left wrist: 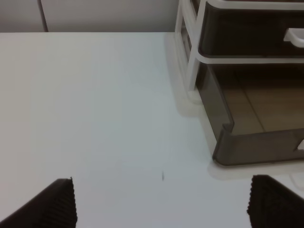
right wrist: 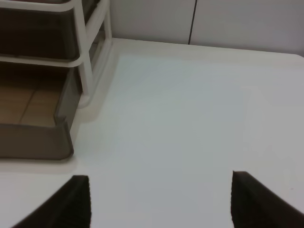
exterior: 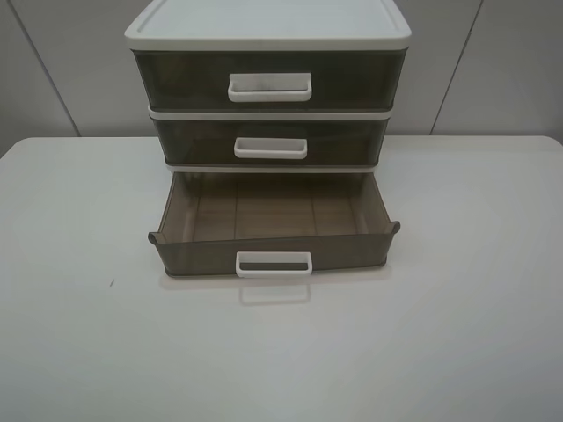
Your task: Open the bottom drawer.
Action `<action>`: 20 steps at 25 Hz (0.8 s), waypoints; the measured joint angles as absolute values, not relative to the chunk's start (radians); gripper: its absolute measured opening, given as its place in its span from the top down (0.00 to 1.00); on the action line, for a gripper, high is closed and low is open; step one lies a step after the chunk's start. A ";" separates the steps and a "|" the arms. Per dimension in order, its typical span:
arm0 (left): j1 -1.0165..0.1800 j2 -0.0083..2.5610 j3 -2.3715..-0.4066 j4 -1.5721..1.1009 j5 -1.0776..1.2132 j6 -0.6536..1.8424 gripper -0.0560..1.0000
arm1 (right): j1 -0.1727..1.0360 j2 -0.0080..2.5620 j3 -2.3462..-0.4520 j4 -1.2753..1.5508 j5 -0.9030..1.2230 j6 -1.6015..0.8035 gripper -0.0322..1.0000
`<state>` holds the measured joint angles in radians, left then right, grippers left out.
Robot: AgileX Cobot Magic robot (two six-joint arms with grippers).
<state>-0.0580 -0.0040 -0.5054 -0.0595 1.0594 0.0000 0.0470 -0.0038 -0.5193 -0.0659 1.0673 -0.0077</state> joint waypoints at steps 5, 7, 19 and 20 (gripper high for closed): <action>-0.058 -0.004 -0.505 -0.060 1.059 0.000 0.24 | 0.047 -0.004 -0.519 -0.066 1.067 -0.008 0.37; -0.058 -0.004 -0.505 -0.060 1.059 0.000 0.24 | 0.047 -0.004 -0.519 -0.066 1.067 -0.008 0.37; -0.058 -0.004 -0.505 -0.059 1.059 0.000 0.24 | 0.047 -0.004 -0.519 -0.127 1.067 0.069 0.37; -0.058 -0.004 -0.505 -0.059 1.059 0.000 0.24 | 0.047 -0.004 -0.519 -0.129 1.067 0.070 0.37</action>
<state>-0.0580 -0.0040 -0.5054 -0.0586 1.0594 0.0000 0.0470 -0.0038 -0.5193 -0.1286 1.0673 0.0701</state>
